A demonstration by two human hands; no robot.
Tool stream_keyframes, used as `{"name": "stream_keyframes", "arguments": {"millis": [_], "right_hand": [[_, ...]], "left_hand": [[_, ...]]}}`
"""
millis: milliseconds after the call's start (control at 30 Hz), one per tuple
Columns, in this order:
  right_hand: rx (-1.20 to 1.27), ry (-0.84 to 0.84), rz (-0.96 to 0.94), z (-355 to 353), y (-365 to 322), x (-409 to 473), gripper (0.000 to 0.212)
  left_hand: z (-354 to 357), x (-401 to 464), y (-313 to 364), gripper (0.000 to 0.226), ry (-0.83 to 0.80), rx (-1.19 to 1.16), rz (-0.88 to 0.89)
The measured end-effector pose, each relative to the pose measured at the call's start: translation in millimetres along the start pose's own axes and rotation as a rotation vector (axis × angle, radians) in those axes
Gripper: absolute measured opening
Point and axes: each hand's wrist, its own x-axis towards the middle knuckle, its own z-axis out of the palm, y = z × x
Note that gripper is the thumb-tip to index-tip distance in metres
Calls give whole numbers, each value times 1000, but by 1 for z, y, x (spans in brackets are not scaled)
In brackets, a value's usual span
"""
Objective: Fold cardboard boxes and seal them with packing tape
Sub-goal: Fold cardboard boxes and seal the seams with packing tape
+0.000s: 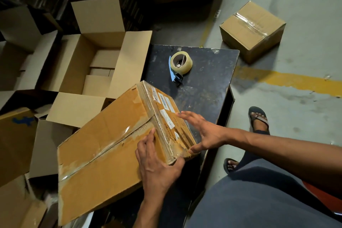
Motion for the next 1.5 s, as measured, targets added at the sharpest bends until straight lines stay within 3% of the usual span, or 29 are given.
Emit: {"name": "stream_keyframes", "arguments": {"millis": [200, 400, 533, 600, 700, 800, 867, 1033, 1267, 1400, 1500], "right_hand": [[185, -41, -1, 16, -6, 0, 133], [302, -1, 46, 35, -11, 4, 118], [358, -38, 103, 36, -12, 6, 119], [390, -49, 117, 32, -11, 5, 106], [400, 52, 145, 24, -13, 1, 99], [362, 91, 49, 29, -25, 0, 109], [265, 85, 8, 39, -31, 2, 113], [148, 63, 31, 41, -25, 5, 105], [293, 35, 55, 30, -29, 5, 109], [127, 64, 1, 35, -21, 5, 101], [191, 77, 6, 35, -24, 6, 107]], "left_hand": [[2, 0, -4, 108, 17, 25, 9], [10, 2, 8, 82, 64, 33, -48], [9, 2, 7, 80, 75, 16, -10], [3, 2, 0, 87, 71, -32, 14], [-4, -3, -16, 83, 58, -35, 203], [8, -10, -40, 83, 40, 194, 500], [17, -11, -49, 80, 69, 315, 565], [21, -6, -54, 75, 109, 380, 603], [21, 13, -53, 89, 127, 403, 573], [21, 11, -51, 83, 124, 422, 568], [17, 8, -45, 79, 104, 393, 544]]}}
